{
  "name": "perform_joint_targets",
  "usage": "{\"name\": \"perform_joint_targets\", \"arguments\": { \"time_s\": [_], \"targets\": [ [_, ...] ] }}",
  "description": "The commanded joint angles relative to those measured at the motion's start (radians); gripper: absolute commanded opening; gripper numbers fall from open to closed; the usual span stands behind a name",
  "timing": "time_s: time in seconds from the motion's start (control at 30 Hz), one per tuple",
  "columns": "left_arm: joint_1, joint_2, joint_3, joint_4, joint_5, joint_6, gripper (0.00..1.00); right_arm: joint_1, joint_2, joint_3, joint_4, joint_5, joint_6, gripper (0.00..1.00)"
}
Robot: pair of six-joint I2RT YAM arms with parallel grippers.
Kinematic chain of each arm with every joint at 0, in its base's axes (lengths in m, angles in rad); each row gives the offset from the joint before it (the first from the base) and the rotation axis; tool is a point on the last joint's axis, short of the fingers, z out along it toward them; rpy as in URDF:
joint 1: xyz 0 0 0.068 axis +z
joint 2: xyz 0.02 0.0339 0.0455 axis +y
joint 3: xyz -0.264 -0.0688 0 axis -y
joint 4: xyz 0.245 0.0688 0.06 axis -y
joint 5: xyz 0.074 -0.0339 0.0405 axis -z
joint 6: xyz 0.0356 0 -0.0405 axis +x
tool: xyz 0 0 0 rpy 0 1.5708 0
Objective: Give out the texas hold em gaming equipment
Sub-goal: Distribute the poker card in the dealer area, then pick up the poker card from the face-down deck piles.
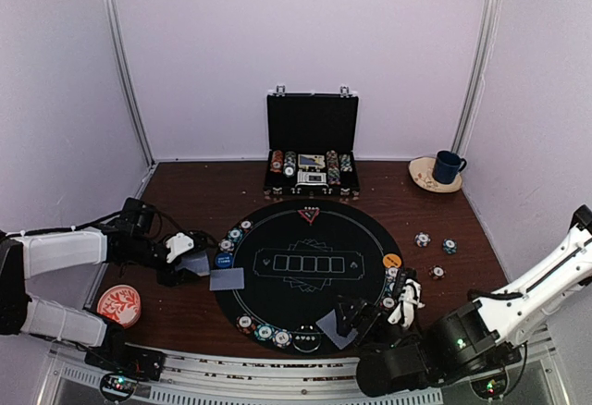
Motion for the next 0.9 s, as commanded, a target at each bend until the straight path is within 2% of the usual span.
{"name": "perform_joint_targets", "arguments": {
  "time_s": [0.0,0.07,0.13,0.27,0.43,0.53,0.63,0.87],
  "targets": [
    [0.006,-0.006,0.006,0.031,0.016,-0.006,0.09,-0.127,-0.114,-0.052,0.171,-0.013,-0.421,0.99],
    [0.005,-0.007,0.006,0.032,0.016,-0.006,0.09,-0.235,-0.156,-0.126,0.422,-0.163,-0.617,0.99],
    [0.005,-0.007,0.006,0.029,0.019,-0.003,0.09,-0.337,-0.158,-0.166,0.58,-0.312,-0.735,1.0],
    [0.006,-0.005,0.008,0.025,0.028,0.004,0.09,-0.493,-0.045,-0.101,0.722,-0.521,-0.91,1.0],
    [0.005,-0.021,0.009,0.011,0.048,0.018,0.09,-0.574,0.225,0.098,0.813,-0.801,-1.049,1.0],
    [0.005,-0.03,0.013,-0.001,0.058,0.024,0.09,-0.621,0.396,0.202,0.89,-1.012,-1.065,1.0],
    [0.006,-0.042,0.011,-0.008,0.063,0.027,0.09,-0.664,0.542,0.27,1.046,-1.21,-1.03,1.0],
    [0.006,-0.059,0.012,-0.022,0.08,0.037,0.1,-0.688,0.793,0.514,1.134,-1.432,-0.989,0.97]
  ]
}}
